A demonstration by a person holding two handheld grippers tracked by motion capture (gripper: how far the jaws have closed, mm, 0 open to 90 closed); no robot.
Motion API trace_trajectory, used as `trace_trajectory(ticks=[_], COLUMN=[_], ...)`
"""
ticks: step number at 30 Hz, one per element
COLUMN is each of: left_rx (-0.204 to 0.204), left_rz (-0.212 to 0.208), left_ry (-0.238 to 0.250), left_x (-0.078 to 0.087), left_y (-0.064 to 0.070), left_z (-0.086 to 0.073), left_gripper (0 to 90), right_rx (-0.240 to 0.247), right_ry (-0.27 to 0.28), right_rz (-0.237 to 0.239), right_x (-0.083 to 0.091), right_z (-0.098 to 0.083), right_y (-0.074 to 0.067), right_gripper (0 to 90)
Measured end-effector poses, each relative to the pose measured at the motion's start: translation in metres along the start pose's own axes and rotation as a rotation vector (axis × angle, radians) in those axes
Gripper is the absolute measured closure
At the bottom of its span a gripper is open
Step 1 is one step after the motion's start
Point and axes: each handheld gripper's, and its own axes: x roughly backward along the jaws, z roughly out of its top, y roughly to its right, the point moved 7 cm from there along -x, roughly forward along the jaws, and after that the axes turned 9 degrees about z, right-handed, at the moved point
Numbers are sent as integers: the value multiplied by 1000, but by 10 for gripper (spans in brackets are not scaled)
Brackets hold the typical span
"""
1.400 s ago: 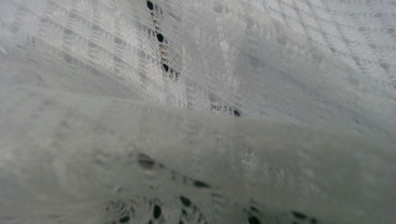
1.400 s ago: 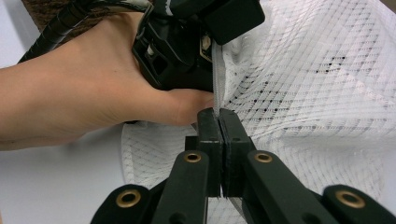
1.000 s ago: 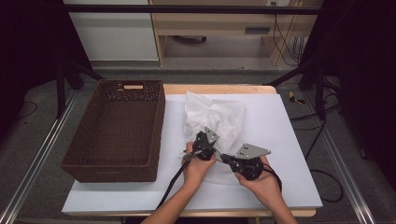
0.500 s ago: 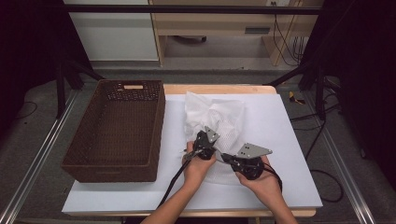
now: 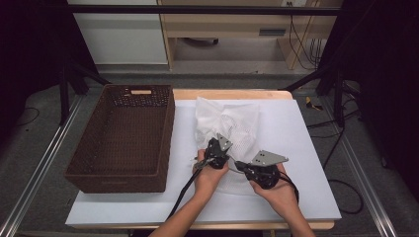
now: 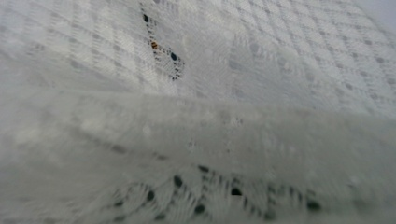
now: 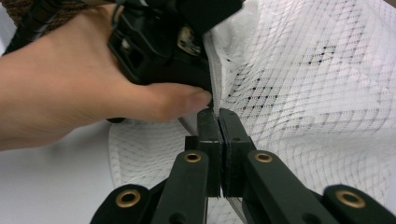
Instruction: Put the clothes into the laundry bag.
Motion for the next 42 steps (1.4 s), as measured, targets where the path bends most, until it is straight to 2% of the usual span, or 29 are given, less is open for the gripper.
trace_trajectory(ticks=[6, 9, 13, 20, 25, 27, 28, 31, 32, 33, 35, 38, 42], left_rx=[12, 50, 59, 68, 60, 35, 25, -33, -49, -64, -89, -109, -131], left_rz=[-13, -31, -54, -103, -140, -126, -114, -41, -28, -14, 20, 49, 70], left_ry=[5, 8, 16, 28, 42, 64, 74, 100, 98, 97, 89, 62, 37], left_x=[9, 14, 24, 55, 87, 100, 104, 112, 113, 112, 109, 99, 90], left_y=[-4, -8, -8, -11, -11, -15, -16, -26, -29, -31, -34, -37, -38], left_z=[-4, -6, -10, -17, -17, -15, -14, -10, -10, -11, -15, -27, -38], left_gripper=[900, 900, 900, 900, 900, 899, 863, 790, 761, 695, 665, 617, 597], right_rx=[-3, -3, -5, -12, -10, -10, -10, -10, -14, -14, -13, -18, -21], right_ry=[-2, -2, -1, 3, 4, 7, 9, 16, 18, 21, 22, 27, 34], right_rz=[-2, -5, -7, -15, -20, -21, -22, -25, -26, -26, -27, -27, -28], right_x=[0, 0, 0, 1, 1, 2, 2, 3, 4, 5, 5, 6, 8], right_z=[-1, -1, -1, -2, -1, -1, 0, 1, 1, 1, 2, 2, 2], right_y=[1, 1, 2, 5, 6, 6, 6, 7, 7, 8, 8, 9, 11], right_gripper=[892, 892, 892, 892, 892, 892, 892, 892, 892, 892, 892, 892, 891])
